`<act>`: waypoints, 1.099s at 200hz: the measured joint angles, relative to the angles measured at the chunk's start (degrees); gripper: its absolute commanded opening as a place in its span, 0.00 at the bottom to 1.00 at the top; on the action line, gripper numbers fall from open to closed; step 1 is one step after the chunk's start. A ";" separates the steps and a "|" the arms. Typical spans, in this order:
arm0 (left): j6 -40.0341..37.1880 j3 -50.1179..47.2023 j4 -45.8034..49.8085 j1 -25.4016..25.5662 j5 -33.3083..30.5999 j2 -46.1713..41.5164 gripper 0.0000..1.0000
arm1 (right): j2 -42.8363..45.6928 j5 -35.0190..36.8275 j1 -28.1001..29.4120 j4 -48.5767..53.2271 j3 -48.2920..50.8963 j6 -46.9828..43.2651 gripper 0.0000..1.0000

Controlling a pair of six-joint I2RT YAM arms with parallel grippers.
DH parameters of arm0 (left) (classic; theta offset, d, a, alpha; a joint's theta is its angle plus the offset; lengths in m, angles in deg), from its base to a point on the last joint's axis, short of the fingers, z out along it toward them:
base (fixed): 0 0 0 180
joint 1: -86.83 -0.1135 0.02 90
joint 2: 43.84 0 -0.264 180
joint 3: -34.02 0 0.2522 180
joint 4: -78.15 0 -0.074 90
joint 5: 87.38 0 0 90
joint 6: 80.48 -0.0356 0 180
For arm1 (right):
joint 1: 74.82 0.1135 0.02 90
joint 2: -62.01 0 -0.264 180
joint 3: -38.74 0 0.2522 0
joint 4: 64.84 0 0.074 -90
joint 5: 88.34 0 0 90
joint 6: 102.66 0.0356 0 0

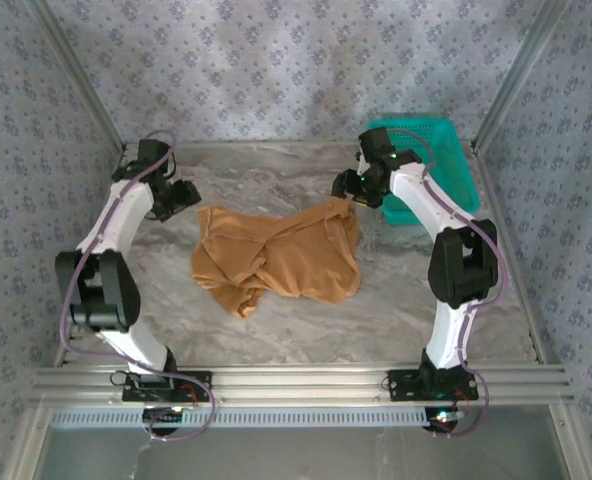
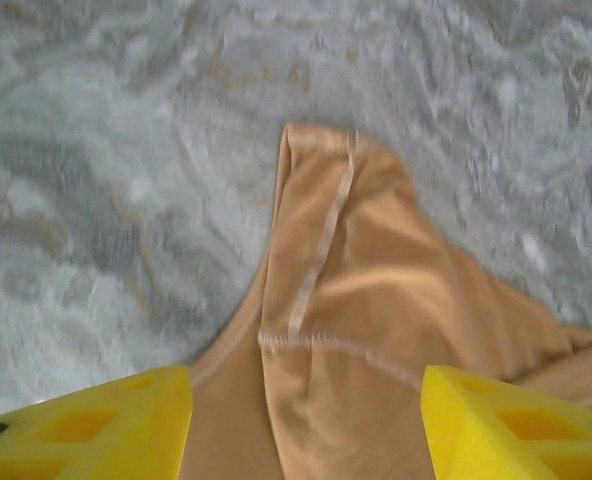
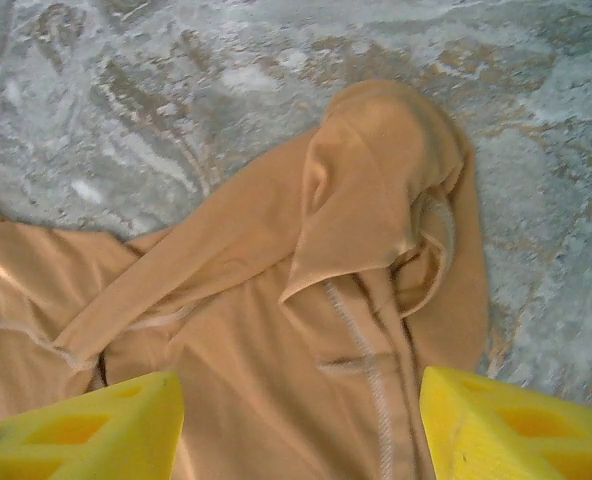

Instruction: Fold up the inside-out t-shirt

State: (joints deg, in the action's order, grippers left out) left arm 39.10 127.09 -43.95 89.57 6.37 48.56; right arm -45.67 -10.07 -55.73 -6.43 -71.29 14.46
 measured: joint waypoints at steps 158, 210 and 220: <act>13.62 -39.58 -19.06 19.34 7.23 -20.65 0.47 | 15.13 0.37 8.83 -6.29 29.90 0.63 0.64; 14.73 -36.65 -20.72 20.83 6.80 -15.58 0.00 | 15.10 -1.14 8.55 -6.38 30.60 0.22 0.61; 14.23 -35.78 -19.80 20.90 6.40 -15.19 0.00 | 15.04 -1.11 8.39 -6.29 30.84 0.04 0.60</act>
State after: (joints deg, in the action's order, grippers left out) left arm 53.33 91.31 -63.75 110.47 12.77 33.37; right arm -30.63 -11.18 -47.33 -12.73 -40.45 14.50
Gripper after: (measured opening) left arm 0.031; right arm 0.615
